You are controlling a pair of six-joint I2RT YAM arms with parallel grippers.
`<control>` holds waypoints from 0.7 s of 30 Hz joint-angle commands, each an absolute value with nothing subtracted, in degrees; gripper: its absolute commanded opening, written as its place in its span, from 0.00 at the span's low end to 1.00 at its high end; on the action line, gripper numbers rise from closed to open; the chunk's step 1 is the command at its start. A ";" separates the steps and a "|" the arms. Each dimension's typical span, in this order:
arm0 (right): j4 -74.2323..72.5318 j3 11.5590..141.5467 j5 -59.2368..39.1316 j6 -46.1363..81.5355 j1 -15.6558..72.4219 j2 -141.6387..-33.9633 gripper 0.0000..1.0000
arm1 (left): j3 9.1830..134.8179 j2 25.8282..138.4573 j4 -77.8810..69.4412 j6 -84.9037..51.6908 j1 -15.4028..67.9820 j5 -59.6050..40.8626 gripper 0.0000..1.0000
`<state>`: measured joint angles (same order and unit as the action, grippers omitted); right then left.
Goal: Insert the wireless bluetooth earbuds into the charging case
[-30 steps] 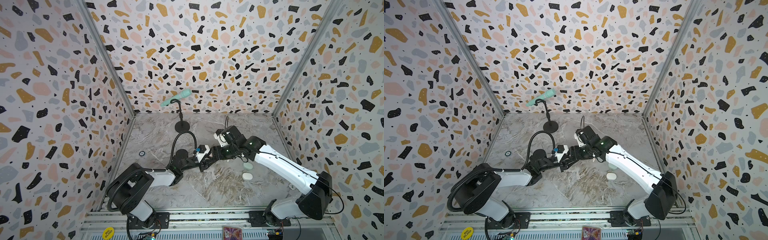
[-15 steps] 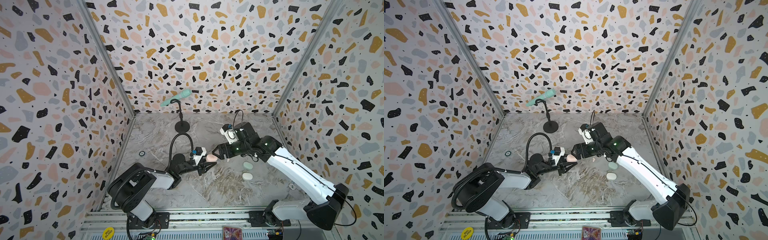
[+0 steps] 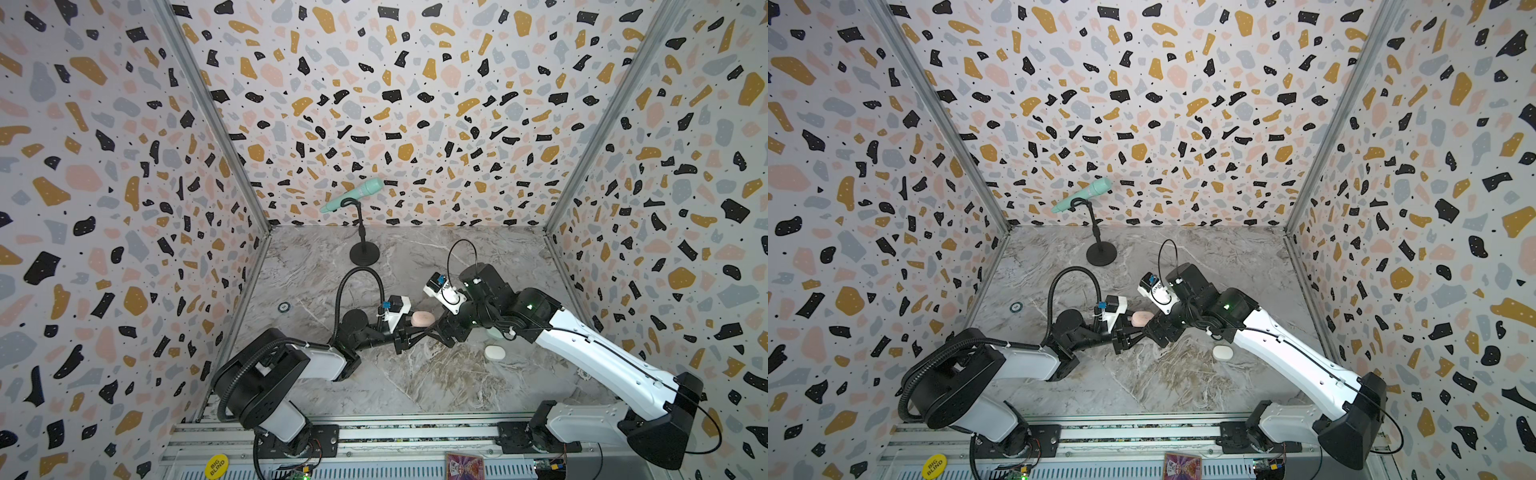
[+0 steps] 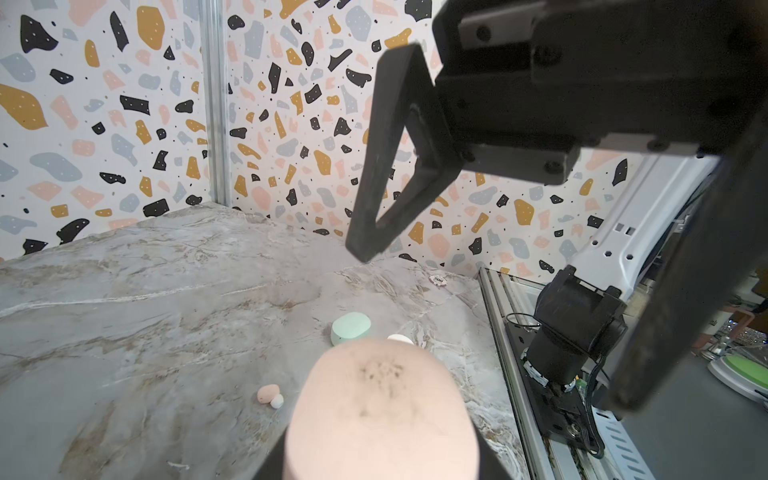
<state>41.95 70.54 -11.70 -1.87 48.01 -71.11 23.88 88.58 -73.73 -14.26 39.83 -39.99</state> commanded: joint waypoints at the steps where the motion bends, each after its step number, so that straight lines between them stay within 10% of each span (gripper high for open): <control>1: 40.09 70.67 -8.73 -5.21 48.62 -71.15 0.88 | 24.16 86.84 -76.29 -13.86 40.08 -41.13 0.42; 21: 38.32 70.46 -5.18 -4.58 48.69 -73.54 0.85 | 23.91 85.55 -75.30 -13.02 40.33 -41.13 0.42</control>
<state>38.79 70.41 -7.35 -4.23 48.56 -73.34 23.88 87.02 -71.85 -14.11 39.92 -39.99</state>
